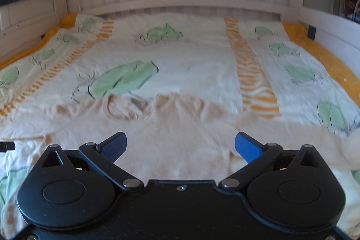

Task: Fold small clothes
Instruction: 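Move the left gripper over the sweater toward its sleeve cuff, then grasp the sleeve cuff with the left gripper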

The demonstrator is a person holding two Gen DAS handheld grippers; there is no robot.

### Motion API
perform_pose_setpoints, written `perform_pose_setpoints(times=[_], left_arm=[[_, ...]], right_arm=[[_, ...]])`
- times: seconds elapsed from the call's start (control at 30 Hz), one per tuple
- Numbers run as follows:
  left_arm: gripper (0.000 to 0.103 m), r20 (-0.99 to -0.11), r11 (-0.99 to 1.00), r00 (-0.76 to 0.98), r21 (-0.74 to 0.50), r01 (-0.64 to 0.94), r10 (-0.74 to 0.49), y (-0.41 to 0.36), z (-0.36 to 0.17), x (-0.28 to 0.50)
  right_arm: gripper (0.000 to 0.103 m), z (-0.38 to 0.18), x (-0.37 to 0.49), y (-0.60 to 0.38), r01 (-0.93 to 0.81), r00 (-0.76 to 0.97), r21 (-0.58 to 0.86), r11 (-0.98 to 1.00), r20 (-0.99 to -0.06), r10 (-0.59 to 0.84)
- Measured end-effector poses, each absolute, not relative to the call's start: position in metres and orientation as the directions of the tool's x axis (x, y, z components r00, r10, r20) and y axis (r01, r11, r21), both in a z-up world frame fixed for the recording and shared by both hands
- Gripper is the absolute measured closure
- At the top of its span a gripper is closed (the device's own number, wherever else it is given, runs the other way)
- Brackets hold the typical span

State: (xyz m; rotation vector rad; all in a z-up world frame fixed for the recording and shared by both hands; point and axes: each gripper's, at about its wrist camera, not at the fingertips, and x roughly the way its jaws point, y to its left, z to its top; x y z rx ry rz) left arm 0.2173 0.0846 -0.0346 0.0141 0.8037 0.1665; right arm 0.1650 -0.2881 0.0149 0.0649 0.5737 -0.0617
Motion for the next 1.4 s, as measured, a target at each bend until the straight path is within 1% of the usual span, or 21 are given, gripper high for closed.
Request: perform_pose_setpoints(times=[0.07,0.13,0.27,0.33,0.4,0.47,0.57,0.77,0.87,0.97,1.0,1.03,1.07,1.1,1.13,1.17,1.23,1.33,1.4], left_arm=[[0.012,-0.713,0.982,0.681,0.062,-0.177,0.167,0.095,-0.032,0.223],[0.012,-0.71,0.974,0.677,0.06,-0.217,0.194,0.106,-0.032,0.228],[0.012,-0.71,0.952,0.656,0.072,-0.296,0.258,0.132,-0.034,0.238],[0.012,-0.711,0.936,0.634,0.102,-0.337,0.306,0.143,-0.038,0.246],[0.012,-0.708,0.915,0.612,0.121,-0.385,0.351,0.156,-0.041,0.254],[0.012,-0.717,0.891,0.584,0.112,-0.441,0.38,0.174,-0.043,0.261],[0.012,-0.735,0.843,0.526,0.115,-0.525,0.428,0.202,-0.047,0.269],[0.012,-0.794,0.755,0.418,0.077,-0.651,0.441,0.259,-0.061,0.281],[0.013,-0.812,0.744,0.403,0.057,-0.666,0.423,0.277,-0.071,0.292],[0.013,-0.802,0.754,0.422,0.052,-0.655,0.422,0.283,-0.077,0.303],[0.019,-0.796,0.759,0.434,0.048,-0.649,0.422,0.284,-0.078,0.307],[0.038,-0.788,0.768,0.453,0.039,-0.64,0.417,0.285,-0.078,0.31],[0.05,-0.778,0.772,0.467,0.034,-0.635,0.419,0.286,-0.077,0.312],[0.071,-0.77,0.772,0.476,0.035,-0.635,0.426,0.285,-0.074,0.313],[0.085,-0.766,0.777,0.486,0.029,-0.629,0.422,0.285,-0.071,0.315],[0.088,-0.763,0.79,0.505,0.013,-0.613,0.404,0.284,-0.067,0.318],[0.09,-0.745,0.81,0.548,-0.019,-0.587,0.38,0.276,-0.053,0.319],[0.09,-0.691,0.855,0.629,-0.03,-0.518,0.357,0.247,-0.021,0.319],[0.091,-0.658,0.895,0.684,-0.036,-0.445,0.314,0.218,0.002,0.321]], right_arm=[[0.001,0.014,0.175,-0.282,0.093,0.847,0.02,0.995,-0.527,-0.068],[0.001,0.009,0.181,-0.278,0.082,0.853,0.014,0.997,-0.517,-0.063],[0.001,-0.007,0.186,-0.283,-0.012,0.822,0.12,0.993,-0.565,0.078],[0.001,-0.013,0.186,-0.283,-0.033,0.805,0.157,0.987,-0.581,0.119],[0.001,-0.016,0.186,-0.278,-0.041,0.805,0.118,0.992,-0.584,0.103],[0.001,-0.016,0.184,-0.271,-0.041,0.822,0.056,0.998,-0.565,0.066],[0.001,-0.016,0.182,-0.261,-0.063,0.838,0.004,0.998,-0.543,0.055],[0.001,-0.022,0.185,-0.252,-0.1,0.823,0.003,0.995,-0.562,0.085],[0.001,-0.026,0.187,-0.251,-0.105,0.813,0.017,0.994,-0.575,0.096],[0.001,-0.029,0.189,-0.254,-0.097,0.804,0.035,0.995,-0.586,0.099],[0.001,-0.03,0.19,-0.255,-0.094,0.802,0.041,0.995,-0.589,0.1],[0.001,-0.031,0.19,-0.256,-0.088,0.798,0.049,0.995,-0.594,0.1],[0.001,-0.031,0.191,-0.257,-0.083,0.795,0.056,0.995,-0.598,0.1],[0.001,-0.032,0.191,-0.259,-0.077,0.793,0.062,0.995,-0.601,0.099],[0.001,-0.032,0.192,-0.26,-0.071,0.792,0.068,0.995,-0.602,0.097],[0.001,-0.032,0.192,-0.262,-0.064,0.792,0.073,0.995,-0.603,0.095],[0.001,-0.031,0.192,-0.265,-0.054,0.789,0.086,0.995,-0.607,0.096],[0.001,-0.028,0.192,-0.27,-0.041,0.785,0.111,0.993,-0.611,0.1],[0.001,-0.026,0.191,-0.272,-0.036,0.787,0.117,0.993,-0.609,0.1]])
